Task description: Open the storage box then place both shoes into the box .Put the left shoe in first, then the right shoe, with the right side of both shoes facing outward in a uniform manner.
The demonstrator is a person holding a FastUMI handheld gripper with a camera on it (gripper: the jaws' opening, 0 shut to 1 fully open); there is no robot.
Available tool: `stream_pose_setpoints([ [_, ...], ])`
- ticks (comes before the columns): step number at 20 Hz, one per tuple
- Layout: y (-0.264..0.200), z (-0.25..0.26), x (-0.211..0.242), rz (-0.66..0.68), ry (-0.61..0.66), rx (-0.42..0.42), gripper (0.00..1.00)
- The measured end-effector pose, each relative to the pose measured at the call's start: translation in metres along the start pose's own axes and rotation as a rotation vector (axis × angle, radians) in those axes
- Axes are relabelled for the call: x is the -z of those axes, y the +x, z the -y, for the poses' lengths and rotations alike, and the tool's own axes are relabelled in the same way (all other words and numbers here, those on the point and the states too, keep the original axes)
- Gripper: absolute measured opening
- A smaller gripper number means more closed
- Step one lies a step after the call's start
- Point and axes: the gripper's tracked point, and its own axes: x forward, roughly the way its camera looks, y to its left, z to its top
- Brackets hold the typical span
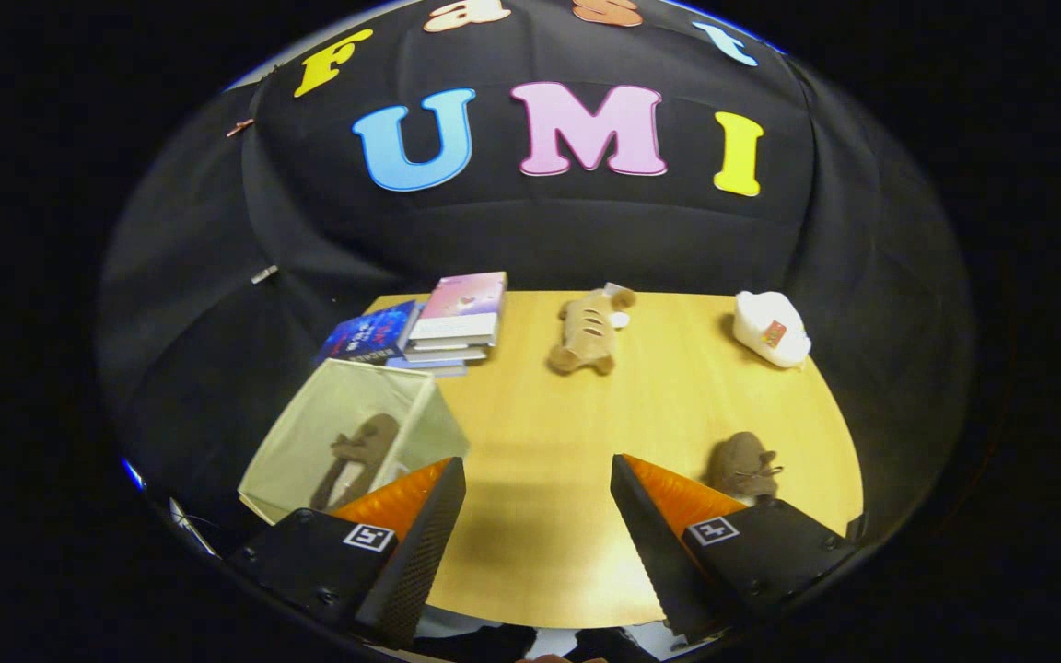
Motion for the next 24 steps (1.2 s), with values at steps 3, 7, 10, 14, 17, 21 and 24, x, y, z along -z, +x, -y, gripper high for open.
stream_pose_setpoints([
  [3, 0.000, 0.062, 0.019, -0.025, 0.026, 0.076, 0.99],
  [7, 0.007, 0.148, 0.051, -0.077, 0.057, 0.179, 0.99],
  [10, 0.016, 0.203, 0.081, -0.147, 0.064, 0.226, 0.99],
  [14, 0.029, 0.255, 0.118, -0.222, 0.063, 0.249, 0.99],
  [17, 0.057, 0.275, 0.144, -0.282, 0.053, 0.235, 0.99],
  [21, 0.087, 0.275, 0.163, -0.333, 0.099, 0.165, 0.94],
  [24, 0.107, 0.273, 0.159, -0.323, 0.155, 0.145, 0.81],
])
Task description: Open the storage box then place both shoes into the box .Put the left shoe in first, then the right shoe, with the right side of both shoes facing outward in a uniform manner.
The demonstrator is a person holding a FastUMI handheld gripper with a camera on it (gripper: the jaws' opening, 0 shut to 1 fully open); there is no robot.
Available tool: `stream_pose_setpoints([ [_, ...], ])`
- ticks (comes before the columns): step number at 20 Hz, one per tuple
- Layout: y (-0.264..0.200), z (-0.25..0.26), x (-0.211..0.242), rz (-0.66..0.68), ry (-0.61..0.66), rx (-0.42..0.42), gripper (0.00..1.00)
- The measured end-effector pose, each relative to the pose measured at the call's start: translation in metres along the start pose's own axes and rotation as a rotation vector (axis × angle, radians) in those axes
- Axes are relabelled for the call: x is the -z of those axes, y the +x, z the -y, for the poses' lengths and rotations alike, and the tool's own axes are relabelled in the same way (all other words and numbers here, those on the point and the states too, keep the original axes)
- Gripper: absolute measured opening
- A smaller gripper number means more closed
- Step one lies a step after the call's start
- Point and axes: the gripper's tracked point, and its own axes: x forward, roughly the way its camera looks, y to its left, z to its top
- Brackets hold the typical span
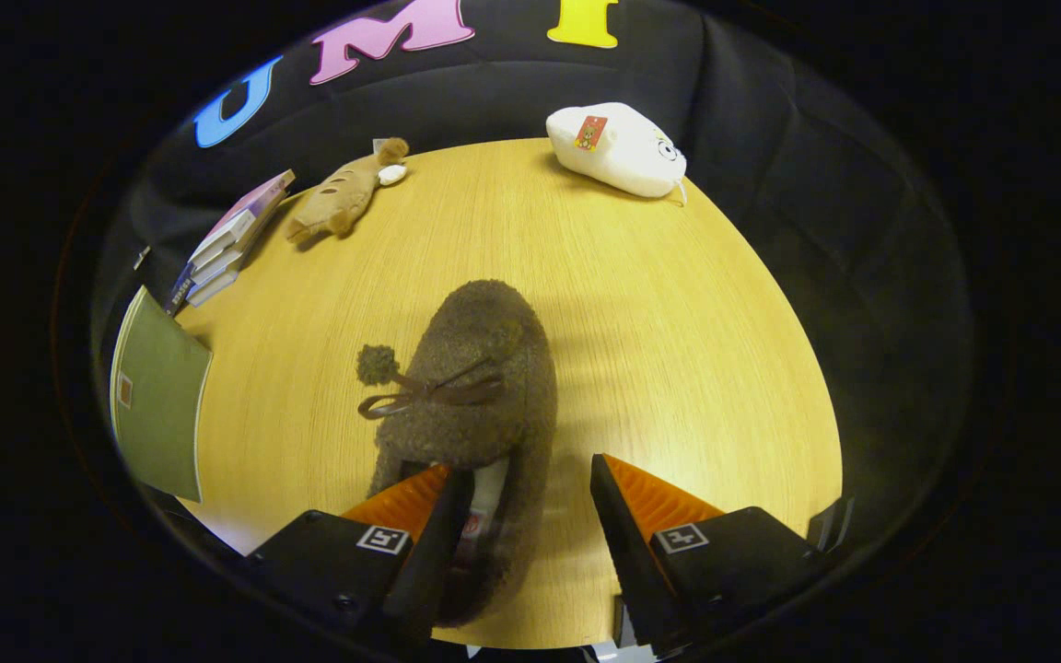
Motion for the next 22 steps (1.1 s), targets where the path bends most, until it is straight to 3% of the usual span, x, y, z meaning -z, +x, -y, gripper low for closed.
stream_pose_setpoints([
  [1, 0.005, -0.001, -0.005, 0.010, 0.014, -0.002, 0.81],
  [3, 0.011, -0.001, -0.011, 0.009, 0.045, -0.009, 0.72],
  [4, 0.013, -0.004, -0.010, 0.000, 0.057, -0.019, 0.59],
  [5, 0.014, -0.006, -0.008, -0.008, 0.063, -0.024, 0.54],
  [6, 0.015, -0.006, -0.009, -0.005, 0.061, -0.025, 0.40],
  [9, 0.016, 0.000, -0.010, -0.019, 0.088, -0.023, 0.30],
  [12, 0.015, 0.003, -0.011, -0.007, 0.112, -0.015, 0.09],
  [18, -0.033, -0.017, -0.012, 0.021, 0.147, 0.007, 0.08],
  [22, -0.082, -0.056, -0.027, 0.071, 0.209, -0.012, 0.08],
])
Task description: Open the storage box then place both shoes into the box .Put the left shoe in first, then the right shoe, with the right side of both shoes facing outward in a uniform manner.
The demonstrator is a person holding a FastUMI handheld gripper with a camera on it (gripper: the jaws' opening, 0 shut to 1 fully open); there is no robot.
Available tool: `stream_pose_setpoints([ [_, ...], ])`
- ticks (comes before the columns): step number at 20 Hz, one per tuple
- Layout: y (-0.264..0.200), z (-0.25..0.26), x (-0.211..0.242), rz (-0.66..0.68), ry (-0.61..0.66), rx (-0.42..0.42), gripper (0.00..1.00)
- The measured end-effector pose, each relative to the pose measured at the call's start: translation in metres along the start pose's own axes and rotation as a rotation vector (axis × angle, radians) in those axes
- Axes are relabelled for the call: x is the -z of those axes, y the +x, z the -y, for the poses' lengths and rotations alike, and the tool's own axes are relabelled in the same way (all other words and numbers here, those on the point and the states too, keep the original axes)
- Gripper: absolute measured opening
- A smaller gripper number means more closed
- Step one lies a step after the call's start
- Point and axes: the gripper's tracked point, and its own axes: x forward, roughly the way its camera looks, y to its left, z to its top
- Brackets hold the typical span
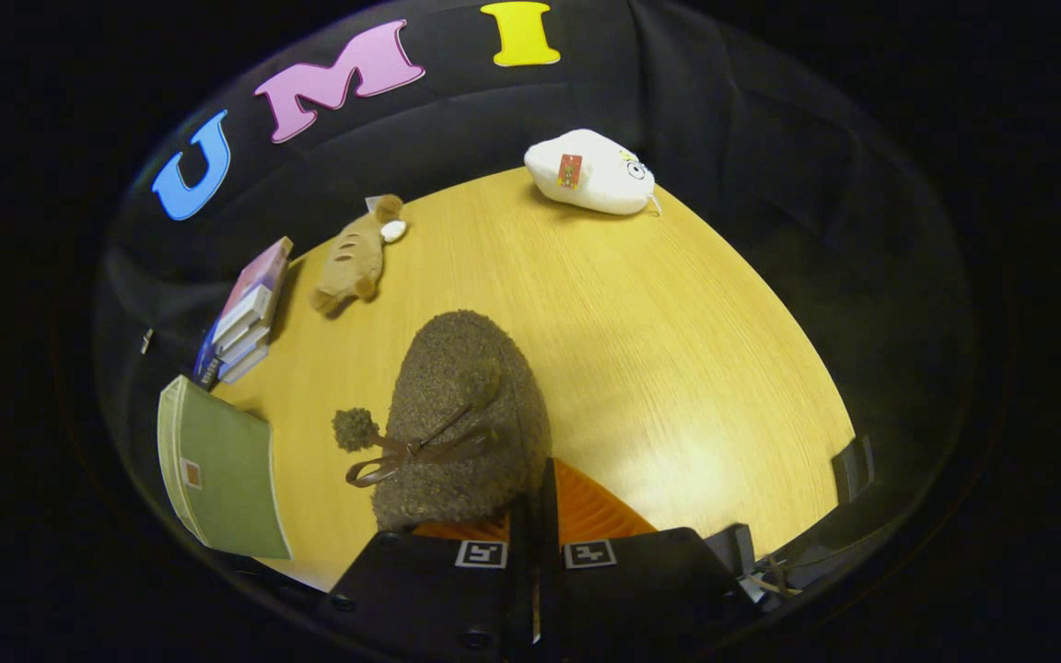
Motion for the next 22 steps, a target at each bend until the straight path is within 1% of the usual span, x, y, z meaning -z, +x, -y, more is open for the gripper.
stream_pose_setpoints([
  [5, -0.061, -0.084, -0.011, 0.063, 0.028, -0.081, 0.08],
  [9, -0.094, -0.171, -0.011, 0.080, 0.053, -0.197, 0.08],
  [11, -0.101, -0.215, -0.003, 0.063, 0.051, -0.252, 0.08],
  [13, -0.109, -0.255, 0.004, 0.050, 0.017, -0.303, 0.08],
  [16, -0.116, -0.308, 0.011, 0.041, -0.026, -0.358, 0.08],
  [18, -0.116, -0.340, 0.018, 0.019, -0.017, -0.397, 0.08],
  [20, -0.111, -0.367, 0.027, -0.021, 0.005, -0.419, 0.08],
  [22, -0.100, -0.385, 0.036, -0.052, 0.015, -0.419, 0.08],
])
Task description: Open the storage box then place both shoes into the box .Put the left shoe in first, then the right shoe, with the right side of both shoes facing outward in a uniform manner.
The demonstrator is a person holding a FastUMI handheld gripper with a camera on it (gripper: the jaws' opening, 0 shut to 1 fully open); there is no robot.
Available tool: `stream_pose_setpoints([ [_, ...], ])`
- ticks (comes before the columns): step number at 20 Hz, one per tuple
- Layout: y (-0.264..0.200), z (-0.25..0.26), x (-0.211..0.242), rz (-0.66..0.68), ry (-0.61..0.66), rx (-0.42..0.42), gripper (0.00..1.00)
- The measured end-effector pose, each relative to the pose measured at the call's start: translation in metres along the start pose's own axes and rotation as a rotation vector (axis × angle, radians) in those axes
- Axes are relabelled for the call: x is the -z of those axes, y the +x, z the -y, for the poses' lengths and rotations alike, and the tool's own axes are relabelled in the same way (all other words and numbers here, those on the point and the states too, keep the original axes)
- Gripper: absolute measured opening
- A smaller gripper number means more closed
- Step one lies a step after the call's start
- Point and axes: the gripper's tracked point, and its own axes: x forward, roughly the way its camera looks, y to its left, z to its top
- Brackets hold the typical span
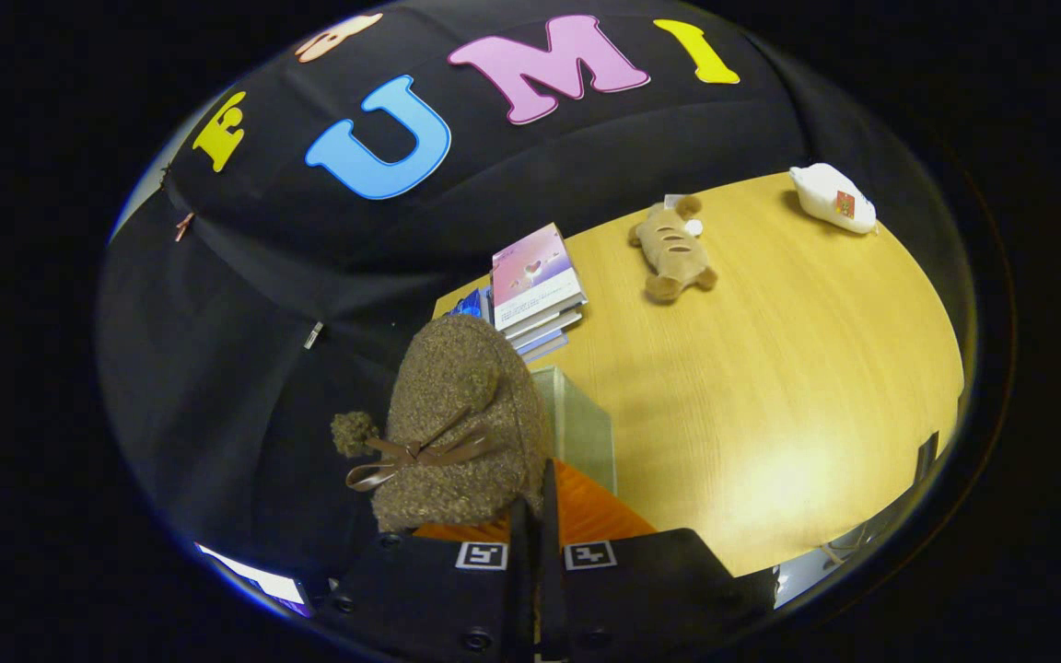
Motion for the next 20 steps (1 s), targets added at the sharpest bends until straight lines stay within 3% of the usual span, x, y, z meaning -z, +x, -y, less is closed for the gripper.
stream_pose_setpoints([
  [9, 0.074, -0.010, 0.043, -0.101, -0.034, 0.111, 0.08],
  [15, 0.088, -0.007, 0.063, -0.128, -0.071, 0.172, 0.14],
  [17, 0.081, -0.011, 0.066, -0.128, -0.074, 0.156, 0.22],
  [20, 0.063, -0.026, 0.058, -0.084, -0.082, 0.092, 0.61],
])
